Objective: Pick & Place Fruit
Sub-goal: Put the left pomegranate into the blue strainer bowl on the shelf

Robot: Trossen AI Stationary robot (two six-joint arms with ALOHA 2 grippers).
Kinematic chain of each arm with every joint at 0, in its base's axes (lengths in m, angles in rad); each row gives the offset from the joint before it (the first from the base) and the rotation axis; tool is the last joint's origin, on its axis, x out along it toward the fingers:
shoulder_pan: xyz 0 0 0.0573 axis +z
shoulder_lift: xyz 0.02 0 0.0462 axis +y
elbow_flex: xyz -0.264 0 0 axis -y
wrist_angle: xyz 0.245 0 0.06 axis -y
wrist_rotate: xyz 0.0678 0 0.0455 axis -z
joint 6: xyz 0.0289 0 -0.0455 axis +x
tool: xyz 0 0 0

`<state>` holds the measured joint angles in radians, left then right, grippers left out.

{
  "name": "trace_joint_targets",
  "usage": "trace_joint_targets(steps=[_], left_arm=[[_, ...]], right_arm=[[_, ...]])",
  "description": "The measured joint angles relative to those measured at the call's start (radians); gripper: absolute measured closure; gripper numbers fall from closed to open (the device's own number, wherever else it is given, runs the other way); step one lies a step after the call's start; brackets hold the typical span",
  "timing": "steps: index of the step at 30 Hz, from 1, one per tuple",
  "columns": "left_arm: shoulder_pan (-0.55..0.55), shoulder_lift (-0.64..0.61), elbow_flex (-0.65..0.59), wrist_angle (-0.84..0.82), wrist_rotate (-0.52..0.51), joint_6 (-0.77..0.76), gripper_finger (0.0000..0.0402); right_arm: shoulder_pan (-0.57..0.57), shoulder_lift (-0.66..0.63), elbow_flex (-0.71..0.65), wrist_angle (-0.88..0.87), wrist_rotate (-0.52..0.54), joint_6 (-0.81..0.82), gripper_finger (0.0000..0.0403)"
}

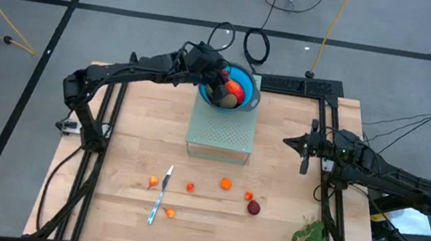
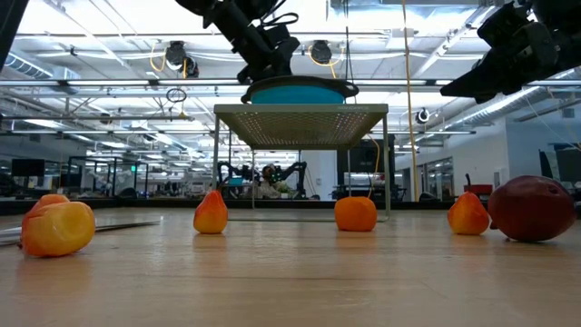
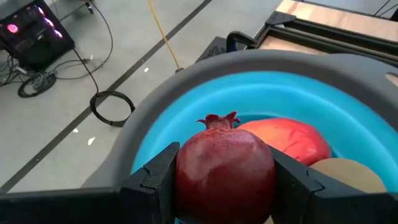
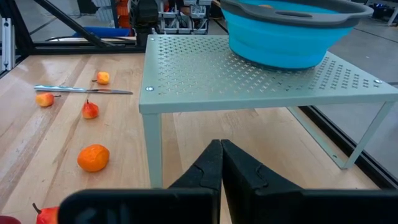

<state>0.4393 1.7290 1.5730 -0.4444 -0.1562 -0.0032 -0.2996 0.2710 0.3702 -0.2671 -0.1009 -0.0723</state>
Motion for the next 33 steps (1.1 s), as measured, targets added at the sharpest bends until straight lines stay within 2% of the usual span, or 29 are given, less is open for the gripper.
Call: trace_joint_targets(steps=[23, 33], left_arm=[[-0.001, 0.034, -0.001, -0.011, -0.024, -0.058, 0.0222], [-0.001, 0.034, -0.001, -0.015, -0.025, -0.058, 0.0162]], right_arm=[[0.000, 0.000, 0.000, 0.000, -0.003, 0.000, 0.0403], [0.000, 0.000, 0.000, 0.000, -0.004, 0.000, 0.0403]])
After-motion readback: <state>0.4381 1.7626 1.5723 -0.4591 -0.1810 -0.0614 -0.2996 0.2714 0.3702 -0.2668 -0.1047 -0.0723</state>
